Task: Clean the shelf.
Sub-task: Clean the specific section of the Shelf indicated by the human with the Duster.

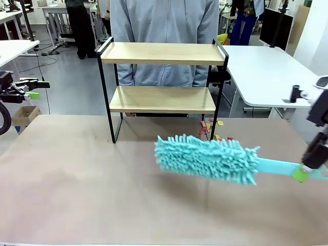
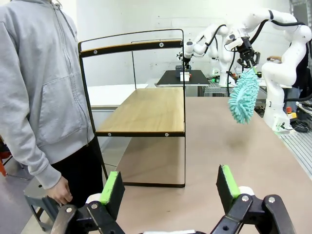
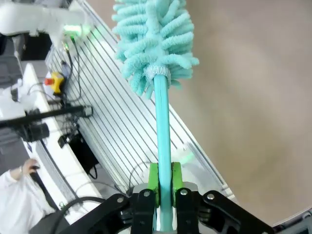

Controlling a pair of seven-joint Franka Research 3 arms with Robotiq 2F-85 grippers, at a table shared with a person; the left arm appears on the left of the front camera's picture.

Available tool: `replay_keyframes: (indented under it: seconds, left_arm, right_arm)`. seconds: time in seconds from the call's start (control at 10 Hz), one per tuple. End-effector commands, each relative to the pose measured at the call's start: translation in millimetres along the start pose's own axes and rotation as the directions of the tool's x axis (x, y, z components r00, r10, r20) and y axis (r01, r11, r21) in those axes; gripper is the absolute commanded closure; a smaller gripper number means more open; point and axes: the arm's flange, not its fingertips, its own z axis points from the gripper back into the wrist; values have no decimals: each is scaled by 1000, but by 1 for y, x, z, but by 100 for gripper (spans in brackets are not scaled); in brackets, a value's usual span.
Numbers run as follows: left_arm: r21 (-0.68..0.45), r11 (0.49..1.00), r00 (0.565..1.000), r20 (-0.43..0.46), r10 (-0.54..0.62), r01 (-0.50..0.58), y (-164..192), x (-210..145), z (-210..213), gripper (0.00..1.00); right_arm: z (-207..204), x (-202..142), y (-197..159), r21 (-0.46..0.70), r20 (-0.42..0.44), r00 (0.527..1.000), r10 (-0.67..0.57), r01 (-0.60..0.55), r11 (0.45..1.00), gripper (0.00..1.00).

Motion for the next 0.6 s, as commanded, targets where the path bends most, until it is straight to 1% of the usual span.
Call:
replay_keyframes:
  seconds: [0.0,0.1,0.3,0.4,0.5]
  left_arm:
    - [1,1000,1000,1,-7,7,-1,3,0,0]
    - [1,1000,1000,1,-7,7,-1,3,0,0]
    - [1,1000,1000,1,-7,7,-1,3,0,0]
    - [1,1000,1000,1,-7,7,-1,3,0,0]
    - [1,1000,1000,1,-7,7,-1,3,0,0]
  right_arm:
    - [-18,-48,-14,-36,-76,996,42,-45,998,87]
    - [-18,-61,-25,-54,-115,992,43,-49,997,87]
    - [-21,-75,-41,-41,-175,983,55,-63,997,87]
    - [-22,-75,-43,-38,-176,983,53,-61,997,87]
    - [8,-54,-35,-49,-155,988,15,-23,999,87]
